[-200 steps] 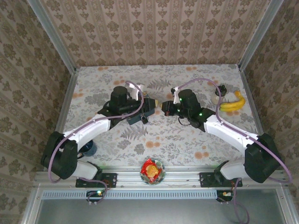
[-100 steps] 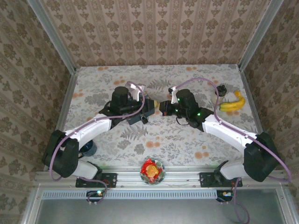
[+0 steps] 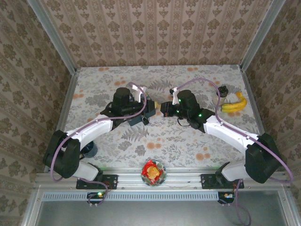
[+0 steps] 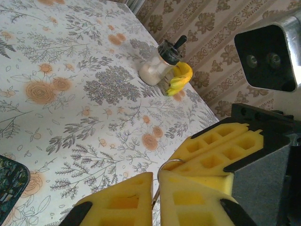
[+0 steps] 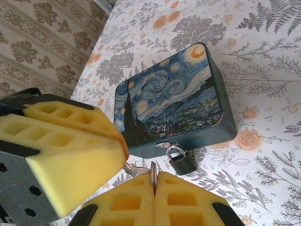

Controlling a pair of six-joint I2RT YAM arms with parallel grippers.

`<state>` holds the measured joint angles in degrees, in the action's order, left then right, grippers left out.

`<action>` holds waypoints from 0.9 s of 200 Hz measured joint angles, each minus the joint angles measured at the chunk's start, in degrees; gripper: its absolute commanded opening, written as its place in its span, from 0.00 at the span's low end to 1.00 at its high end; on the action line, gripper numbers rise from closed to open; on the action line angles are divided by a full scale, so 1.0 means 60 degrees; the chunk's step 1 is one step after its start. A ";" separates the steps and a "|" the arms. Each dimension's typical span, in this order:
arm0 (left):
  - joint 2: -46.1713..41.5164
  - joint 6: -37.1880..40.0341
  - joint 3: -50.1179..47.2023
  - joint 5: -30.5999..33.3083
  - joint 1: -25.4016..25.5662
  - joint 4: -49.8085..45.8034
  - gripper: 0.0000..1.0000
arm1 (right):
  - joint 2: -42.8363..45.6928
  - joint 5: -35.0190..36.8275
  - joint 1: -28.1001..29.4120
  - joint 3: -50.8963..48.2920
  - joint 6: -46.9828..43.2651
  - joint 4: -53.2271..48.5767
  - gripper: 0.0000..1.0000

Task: Unlock the padlock with the key

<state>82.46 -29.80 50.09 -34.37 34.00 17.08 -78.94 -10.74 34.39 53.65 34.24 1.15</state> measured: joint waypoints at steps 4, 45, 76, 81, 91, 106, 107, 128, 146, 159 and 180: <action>0.0000 0.0000 0.0000 -0.0007 0.0007 0.0018 0.07 | -0.0004 0.0000 0.0000 0.0000 0.0000 0.0004 0.00; 0.0015 0.0069 -0.0004 -0.0040 0.0015 0.0062 0.00 | -0.0033 0.0036 0.0000 0.0000 0.0000 0.0004 0.00; -0.0004 0.0390 0.0000 -0.0018 0.0018 -0.0033 0.00 | -0.0033 0.0160 0.0004 0.0000 -0.0011 -0.0029 0.11; -0.0029 0.0503 0.0000 0.0007 0.0018 -0.0091 0.00 | -0.0033 0.0200 0.0007 0.0000 -0.0022 -0.0044 0.14; -0.0135 0.0761 0.0000 0.0073 0.0036 -0.0291 0.00 | -0.0011 0.0288 0.0029 -0.0004 -0.0066 -0.0084 0.22; -0.0415 0.1242 0.0011 0.0353 0.0051 -0.0798 0.00 | 0.0189 0.0535 0.0055 -0.0018 -0.0157 -0.0240 0.28; -0.0430 0.1268 0.0011 0.0372 0.0051 -0.0823 0.00 | 0.0204 0.0546 0.0051 -0.0018 -0.0175 -0.0244 0.28; -0.0874 0.1956 0.0164 0.0645 0.0004 -0.1559 0.00 | 0.0798 0.0984 0.0015 -0.0127 -0.0266 -0.0510 0.32; -0.1264 0.2517 0.0397 0.0783 0.0000 -0.2091 0.00 | 0.1344 0.1315 -0.0058 -0.0262 -0.0361 -0.0736 0.35; -0.1530 0.2907 0.0608 0.0809 -0.0004 -0.2481 0.00 | 0.1778 0.1563 -0.0146 -0.0412 -0.0441 -0.0903 0.37; -0.1883 0.3435 0.0878 0.0798 -0.0004 -0.3009 0.00 | 0.2463 0.1956 -0.0284 -0.0634 -0.0565 -0.1286 0.40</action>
<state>71.16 -9.19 55.35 -29.58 33.98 -0.97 -64.16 0.99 32.69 49.84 30.85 -6.57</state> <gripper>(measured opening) 0.047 0.387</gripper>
